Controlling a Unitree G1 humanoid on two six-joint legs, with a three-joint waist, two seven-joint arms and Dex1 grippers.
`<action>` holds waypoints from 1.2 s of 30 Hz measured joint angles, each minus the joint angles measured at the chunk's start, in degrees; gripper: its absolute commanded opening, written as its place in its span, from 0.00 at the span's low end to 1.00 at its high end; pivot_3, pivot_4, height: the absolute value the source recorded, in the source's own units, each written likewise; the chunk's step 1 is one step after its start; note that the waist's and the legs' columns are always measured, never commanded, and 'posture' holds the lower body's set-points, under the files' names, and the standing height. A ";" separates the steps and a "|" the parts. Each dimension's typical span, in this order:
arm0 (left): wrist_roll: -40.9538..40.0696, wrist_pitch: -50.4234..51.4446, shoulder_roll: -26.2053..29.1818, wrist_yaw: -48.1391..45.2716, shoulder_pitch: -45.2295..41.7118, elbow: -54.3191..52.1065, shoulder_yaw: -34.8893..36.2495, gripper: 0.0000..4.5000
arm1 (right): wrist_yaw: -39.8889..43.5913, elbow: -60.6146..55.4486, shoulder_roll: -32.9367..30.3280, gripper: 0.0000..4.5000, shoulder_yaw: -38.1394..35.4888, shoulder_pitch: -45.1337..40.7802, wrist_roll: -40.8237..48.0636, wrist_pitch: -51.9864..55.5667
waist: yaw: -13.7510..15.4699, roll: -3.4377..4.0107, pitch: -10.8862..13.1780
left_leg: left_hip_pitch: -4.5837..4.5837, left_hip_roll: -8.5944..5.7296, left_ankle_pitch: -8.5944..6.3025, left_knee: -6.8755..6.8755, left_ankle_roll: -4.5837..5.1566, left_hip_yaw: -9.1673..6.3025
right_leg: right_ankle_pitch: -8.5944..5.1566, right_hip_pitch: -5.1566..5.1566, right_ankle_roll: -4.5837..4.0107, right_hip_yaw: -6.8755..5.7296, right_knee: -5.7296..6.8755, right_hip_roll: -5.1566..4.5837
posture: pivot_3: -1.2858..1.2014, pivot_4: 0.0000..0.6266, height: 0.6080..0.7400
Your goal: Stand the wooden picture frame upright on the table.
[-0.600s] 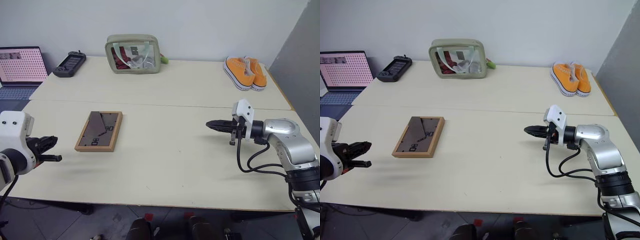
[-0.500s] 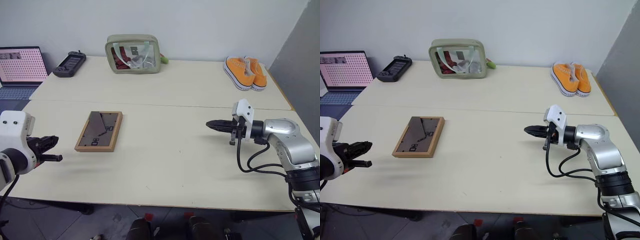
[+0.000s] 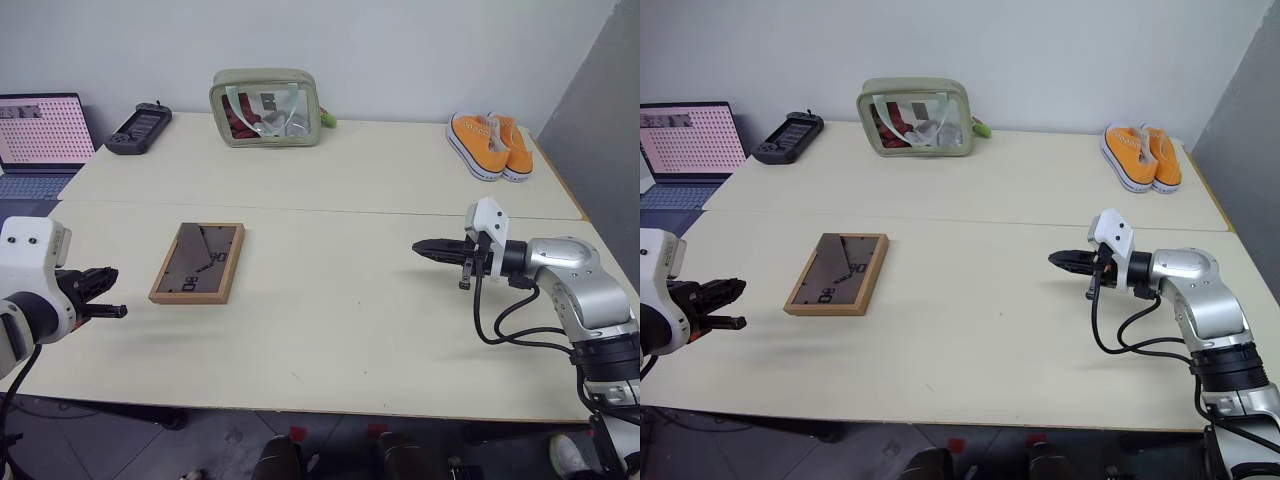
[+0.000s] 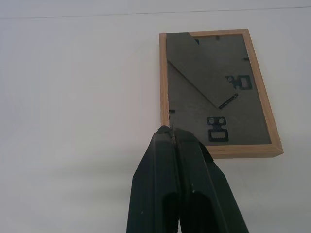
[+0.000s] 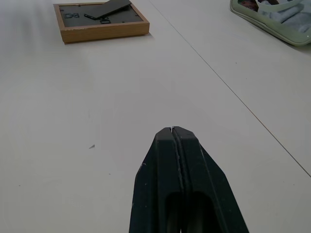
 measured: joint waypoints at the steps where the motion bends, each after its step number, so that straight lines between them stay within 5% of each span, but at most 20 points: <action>1: 0.13 -0.27 0.00 0.01 -0.19 0.01 -0.07 0.00 | -0.11 0.00 0.06 0.00 -0.01 0.03 0.00 0.00 | 0.00 0.00 0.00 | 0.00 0.00 0.00 0.00 0.00 0.00 | 0.00 0.00 0.00 0.01 0.00 0.00 | 0.52 0.24 1.00; 17: 6.21 -10.62 0.52 0.58 1.82 7.18 -1.96 0.00 | -2.45 -2.70 1.69 0.00 -0.03 2.34 0.08 1.41 | 0.01 0.00 0.00 | 0.01 0.00 0.00 0.00 0.00 0.00 | 0.00 -0.01 0.00 -0.01 0.01 -0.01 | 0.52 0.24 1.00; 28: 17.47 -37.21 1.80 -0.99 -5.54 33.34 -15.69 0.00 | -12.42 -10.23 10.26 0.00 0.55 7.23 0.10 5.02 | 0.35 -0.04 -0.03 | -0.02 -0.03 0.00 0.02 -0.01 -0.01 | 0.01 -0.01 0.01 -0.04 0.03 -0.02 | 0.52 0.24 1.00; 36: 23.29 -50.78 -4.26 -1.46 -18.37 52.88 -27.03 0.00 | -18.35 -12.06 11.35 0.00 -0.70 7.94 0.11 7.18 | 0.96 -0.05 -0.04 | -0.02 -0.04 0.01 0.02 0.00 -0.01 | 0.02 -0.02 0.01 -0.06 0.09 -0.01 | 0.52 0.24 1.00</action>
